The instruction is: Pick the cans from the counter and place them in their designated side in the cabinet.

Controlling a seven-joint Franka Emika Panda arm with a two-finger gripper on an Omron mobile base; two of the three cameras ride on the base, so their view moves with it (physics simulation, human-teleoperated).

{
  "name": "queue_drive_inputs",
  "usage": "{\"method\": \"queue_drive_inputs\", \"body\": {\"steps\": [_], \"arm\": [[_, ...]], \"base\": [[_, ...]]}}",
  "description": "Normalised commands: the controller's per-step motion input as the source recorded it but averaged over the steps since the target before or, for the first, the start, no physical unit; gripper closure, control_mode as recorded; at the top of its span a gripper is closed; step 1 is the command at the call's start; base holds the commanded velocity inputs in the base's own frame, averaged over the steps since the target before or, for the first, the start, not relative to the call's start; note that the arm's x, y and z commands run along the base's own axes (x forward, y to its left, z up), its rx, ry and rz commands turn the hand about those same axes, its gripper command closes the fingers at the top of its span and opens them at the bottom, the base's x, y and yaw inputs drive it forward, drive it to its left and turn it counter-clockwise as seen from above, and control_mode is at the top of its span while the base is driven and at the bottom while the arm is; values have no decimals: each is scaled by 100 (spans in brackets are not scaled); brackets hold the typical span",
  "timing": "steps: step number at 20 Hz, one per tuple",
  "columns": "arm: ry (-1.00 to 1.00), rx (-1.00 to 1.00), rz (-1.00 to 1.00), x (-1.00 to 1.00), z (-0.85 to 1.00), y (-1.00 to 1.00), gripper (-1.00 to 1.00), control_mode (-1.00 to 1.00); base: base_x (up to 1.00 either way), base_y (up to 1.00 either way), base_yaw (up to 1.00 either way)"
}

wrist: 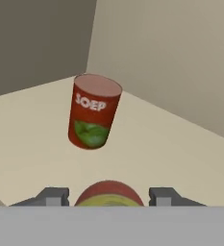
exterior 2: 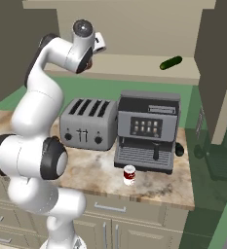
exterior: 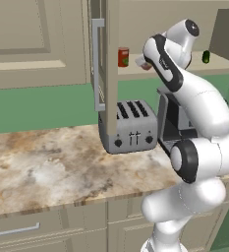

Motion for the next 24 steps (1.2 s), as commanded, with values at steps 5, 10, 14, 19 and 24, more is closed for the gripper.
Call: {"method": "queue_drive_inputs", "body": {"steps": [5,10,14,19,24], "arm": [[4,-1,1,19,-3,0,100,-100],[4,-1,1,18,-3,0,100,-100],[3,-1,1,16,-5,0,100,-100],[3,-1,1,17,-8,0,100,-100],[1,-1,1,11,-9,0,-100,-100]], "base": [[0,0,0],[0,0,0],[0,0,0],[0,0,0],[0,0,0]]}}
